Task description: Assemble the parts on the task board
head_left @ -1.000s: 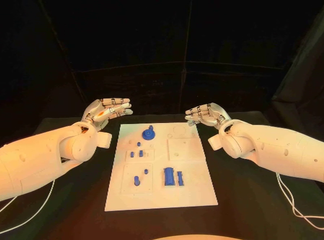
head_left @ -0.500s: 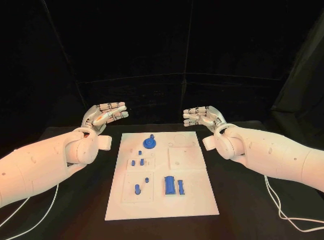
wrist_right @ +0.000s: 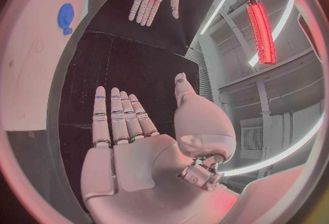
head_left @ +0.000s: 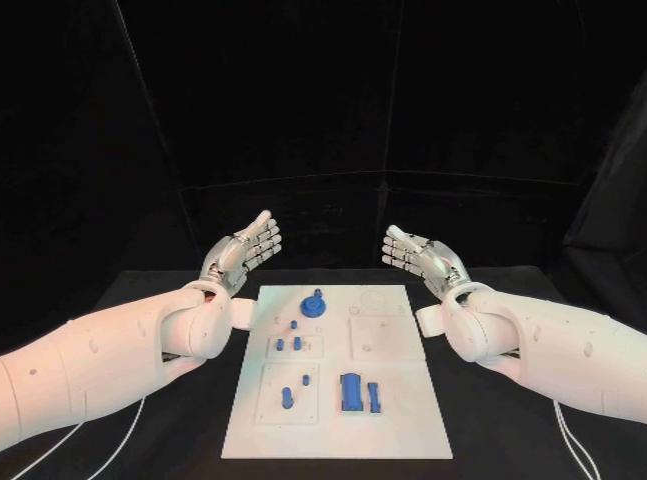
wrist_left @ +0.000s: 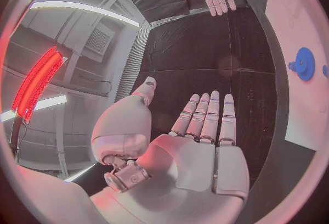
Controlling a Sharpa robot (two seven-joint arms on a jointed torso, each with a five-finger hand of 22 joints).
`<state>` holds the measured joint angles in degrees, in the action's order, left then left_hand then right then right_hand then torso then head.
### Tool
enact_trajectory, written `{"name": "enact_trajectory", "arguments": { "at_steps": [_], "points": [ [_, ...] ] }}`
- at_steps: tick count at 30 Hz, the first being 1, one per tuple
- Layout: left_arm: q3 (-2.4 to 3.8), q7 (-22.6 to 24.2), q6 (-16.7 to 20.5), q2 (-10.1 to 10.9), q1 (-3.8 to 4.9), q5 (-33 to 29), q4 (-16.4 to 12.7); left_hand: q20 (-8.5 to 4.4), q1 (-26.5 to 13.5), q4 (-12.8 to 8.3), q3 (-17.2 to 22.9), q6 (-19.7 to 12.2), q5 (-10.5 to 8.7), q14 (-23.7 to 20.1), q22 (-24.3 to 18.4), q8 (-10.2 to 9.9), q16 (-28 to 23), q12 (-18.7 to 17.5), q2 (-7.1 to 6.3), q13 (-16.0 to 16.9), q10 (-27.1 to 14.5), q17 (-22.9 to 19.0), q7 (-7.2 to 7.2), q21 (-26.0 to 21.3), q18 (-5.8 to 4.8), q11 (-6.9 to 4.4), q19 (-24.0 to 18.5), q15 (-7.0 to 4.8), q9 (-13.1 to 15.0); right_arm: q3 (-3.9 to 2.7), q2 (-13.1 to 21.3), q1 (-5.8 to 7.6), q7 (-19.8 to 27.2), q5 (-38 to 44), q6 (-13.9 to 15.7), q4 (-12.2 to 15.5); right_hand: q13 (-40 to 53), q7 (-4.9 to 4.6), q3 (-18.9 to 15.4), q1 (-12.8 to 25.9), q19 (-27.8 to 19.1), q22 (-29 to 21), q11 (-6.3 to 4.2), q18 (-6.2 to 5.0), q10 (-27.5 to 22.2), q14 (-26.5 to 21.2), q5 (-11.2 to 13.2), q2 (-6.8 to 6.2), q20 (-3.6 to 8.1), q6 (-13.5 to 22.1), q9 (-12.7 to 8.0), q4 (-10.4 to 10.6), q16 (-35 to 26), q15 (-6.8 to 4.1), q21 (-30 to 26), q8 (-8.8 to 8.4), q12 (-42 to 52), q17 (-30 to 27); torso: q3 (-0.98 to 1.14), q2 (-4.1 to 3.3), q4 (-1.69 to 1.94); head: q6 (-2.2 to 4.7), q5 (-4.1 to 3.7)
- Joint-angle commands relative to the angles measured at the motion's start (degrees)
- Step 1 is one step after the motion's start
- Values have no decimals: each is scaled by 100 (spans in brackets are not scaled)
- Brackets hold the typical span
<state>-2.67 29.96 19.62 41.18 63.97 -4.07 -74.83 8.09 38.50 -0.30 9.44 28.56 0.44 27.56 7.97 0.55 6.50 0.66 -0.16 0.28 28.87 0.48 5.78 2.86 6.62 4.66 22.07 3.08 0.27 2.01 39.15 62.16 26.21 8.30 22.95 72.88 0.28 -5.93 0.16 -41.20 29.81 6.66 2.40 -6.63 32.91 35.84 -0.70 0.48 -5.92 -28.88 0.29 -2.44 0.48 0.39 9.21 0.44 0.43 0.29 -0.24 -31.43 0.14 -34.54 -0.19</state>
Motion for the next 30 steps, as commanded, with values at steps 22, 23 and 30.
{"name": "enact_trajectory", "arguments": {
  "at_steps": [22, 23, 30],
  "points": [
    [267, -17, 2450, 352, -381, 407, -1512, -809, -2765, 30, -944, -2050, -44, -1980, -797, -55, -650, -66, 16, -28, -2073, -48, -578, -286, -662, -466, -1578, -308, -27, -201, 554, -200, 358, -830, 2117, 1707, -28, 593, -16, 2944, -2130, -666, -240, 663, -2349, -2563, 70, -48, 592, 2064, -29, 244, -48, -39, -921, -44, -43, -29, 24, 25, -14, 16, 19],
    [267, -17, 2450, 352, -381, 407, -1512, -809, -2807, 30, -944, -2082, -44, -2012, -797, -55, -650, -66, 16, -28, -2103, -48, -578, -286, -662, -466, -1596, -308, -27, -201, 554, -200, 358, -830, 2117, 1707, -28, 593, -16, 2987, -2162, -666, -240, 663, -2390, -2600, 70, -48, 592, 2096, -29, 244, -48, -39, -921, -44, -43, -29, 24, 25, -14, 16, 19],
    [267, -17, 2450, 352, -381, 407, -1512, -809, -3054, 30, -944, -2268, -44, -2186, -797, -55, -650, -66, 16, -28, -2294, -48, -578, -286, -662, -466, -1730, -308, -27, -201, 554, -200, 358, -830, 2117, 1707, -28, 593, -16, 3249, -2353, -666, -240, 663, -2596, -2828, 70, -48, 592, 2279, -29, 244, -48, -39, -921, -44, -43, -29, 24, 25, -14, 16, 19]
  ]
}}
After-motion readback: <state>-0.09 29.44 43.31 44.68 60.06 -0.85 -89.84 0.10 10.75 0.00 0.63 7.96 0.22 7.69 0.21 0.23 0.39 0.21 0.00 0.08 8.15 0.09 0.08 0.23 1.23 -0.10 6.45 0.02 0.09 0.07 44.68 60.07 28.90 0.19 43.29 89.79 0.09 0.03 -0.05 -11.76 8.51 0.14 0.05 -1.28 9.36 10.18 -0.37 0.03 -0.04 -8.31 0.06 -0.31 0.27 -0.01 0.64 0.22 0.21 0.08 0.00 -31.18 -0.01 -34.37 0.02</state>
